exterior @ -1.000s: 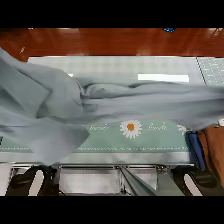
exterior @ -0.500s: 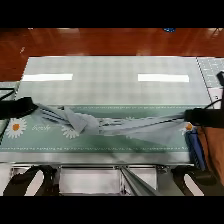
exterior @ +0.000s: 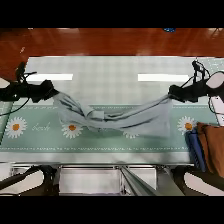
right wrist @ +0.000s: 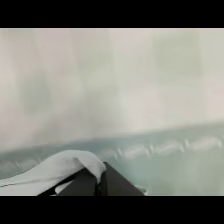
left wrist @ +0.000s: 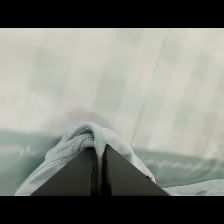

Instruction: Fold the shirts.

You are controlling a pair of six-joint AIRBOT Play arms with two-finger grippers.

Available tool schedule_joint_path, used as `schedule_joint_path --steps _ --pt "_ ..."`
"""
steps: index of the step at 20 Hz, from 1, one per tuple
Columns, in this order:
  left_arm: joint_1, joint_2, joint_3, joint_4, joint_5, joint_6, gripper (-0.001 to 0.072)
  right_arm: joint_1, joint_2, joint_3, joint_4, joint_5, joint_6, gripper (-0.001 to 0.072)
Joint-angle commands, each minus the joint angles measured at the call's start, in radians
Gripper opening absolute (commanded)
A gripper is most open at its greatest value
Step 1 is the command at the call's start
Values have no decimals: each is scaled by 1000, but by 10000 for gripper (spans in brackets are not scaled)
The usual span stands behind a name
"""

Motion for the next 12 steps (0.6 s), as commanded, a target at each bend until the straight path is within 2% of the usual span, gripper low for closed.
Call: schedule_joint_path --steps 1,2,4,7,10,12 --pt "-6 -142 127 -82 12 13 297 -67 -165 152 180 -35 -58 212" --pt "0 -157 158 -69 -16 14 500 -81 -178 183 190 -31 -59 423" --pt "55 -159 232 -11 -95 13 507 -140 -174 259 181 27 -57 407" --pt "211 -133 306 14 -238 13 507 -285 -138 347 176 166 -84 407" --pt "326 -83 243 20 -318 14 507 -418 -85 306 160 253 -128 407" --pt "338 -63 121 19 -369 43 507 -453 -46 188 161 246 -159 407"
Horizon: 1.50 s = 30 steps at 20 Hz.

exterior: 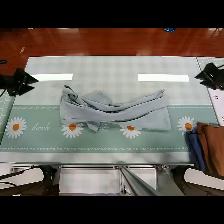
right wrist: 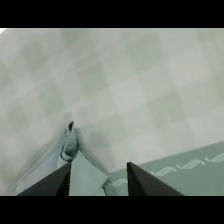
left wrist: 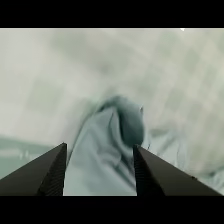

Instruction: Fold the shirts.

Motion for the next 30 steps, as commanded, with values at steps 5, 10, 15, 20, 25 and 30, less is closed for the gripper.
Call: schedule_joint_path --steps 5,10,15,20,25,30 --pt "-1 26 -395 -5 -25 86 507 -78 85 -377 112 -34 -154 406" --pt "-107 -5 -458 -46 54 85 507 -78 84 -409 172 -45 -206 406" --pt "-232 -58 -447 -68 79 87 247 -78 42 -409 209 -44 -238 406" --pt "-233 -59 -414 -72 59 100 20 -71 -65 -405 337 -46 -283 406" --pt "-233 -59 -407 -72 56 100 20 48 -200 -329 344 -50 -283 406" --pt "-234 -59 -407 -72 58 100 20 206 -300 -223 338 -92 -229 389"
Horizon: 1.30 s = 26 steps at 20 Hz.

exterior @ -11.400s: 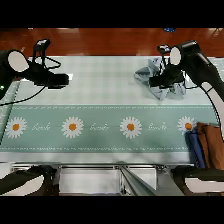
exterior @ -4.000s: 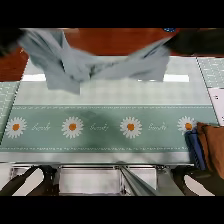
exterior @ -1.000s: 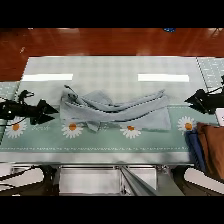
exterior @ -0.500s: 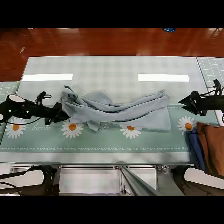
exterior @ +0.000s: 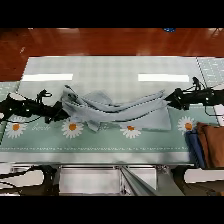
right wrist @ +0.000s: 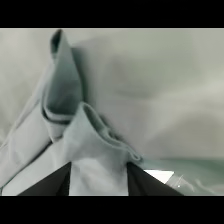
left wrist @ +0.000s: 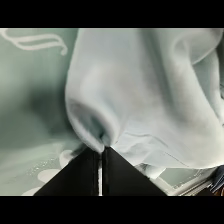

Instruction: Fold the shirts.

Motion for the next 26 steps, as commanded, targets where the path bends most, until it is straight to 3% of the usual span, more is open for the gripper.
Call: schedule_joint_path --steps 1,2,3,7,13,16,19,23,26 --pt "0 -1 1 -3 -3 0 20 103 -70 66 -1 -22 33 281" --pt "0 -1 2 -3 -3 0 20 123 -75 76 0 -21 31 118" --pt "0 0 5 -3 -3 0 20 134 -73 89 0 -10 17 26" --pt "23 40 111 -66 -29 -3 20 126 0 245 -63 114 54 25" --pt "108 232 597 -445 -30 31 20 94 208 762 -130 189 151 25" --pt "151 318 890 -447 -30 30 19 94 343 933 -186 188 165 25" --pt "230 425 1094 -443 -19 30 19 94 524 959 -253 163 164 25" --pt "369 620 1159 -323 -12 27 19 94 752 959 -359 144 165 25" --pt "343 745 1159 -128 -42 -23 20 94 869 959 -433 175 188 25"
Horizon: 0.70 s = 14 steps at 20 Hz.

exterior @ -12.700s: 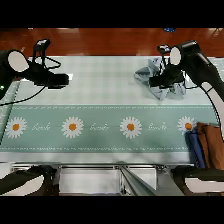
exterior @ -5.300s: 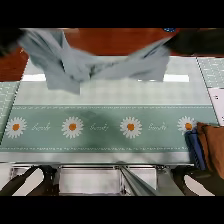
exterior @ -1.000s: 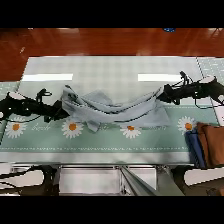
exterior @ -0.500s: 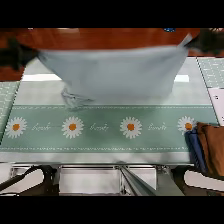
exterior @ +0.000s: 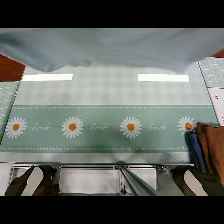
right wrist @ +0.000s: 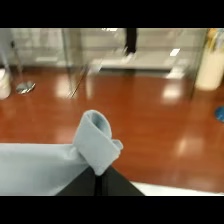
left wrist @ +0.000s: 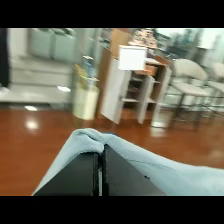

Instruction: Fold the shirts.

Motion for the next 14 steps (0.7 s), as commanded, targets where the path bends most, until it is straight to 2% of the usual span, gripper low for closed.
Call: schedule_joint_path --steps 1,5,7,9,12,14 --pt "-49 150 29 253 -23 -33 20 0 150 8 -109 47 31 25" --pt "-343 247 29 704 -47 -131 20 0 196 8 -151 198 47 25" --pt "-421 257 27 869 -91 -193 20 1 196 -13 -163 234 58 26" --pt "-439 249 -22 910 -119 -201 20 1 196 -82 -132 235 66 25" --pt "-439 216 -232 851 -116 -251 20 1 194 -301 -49 220 60 25" --pt "-439 165 -410 776 -55 -250 20 1 193 -513 -9 114 42 25"
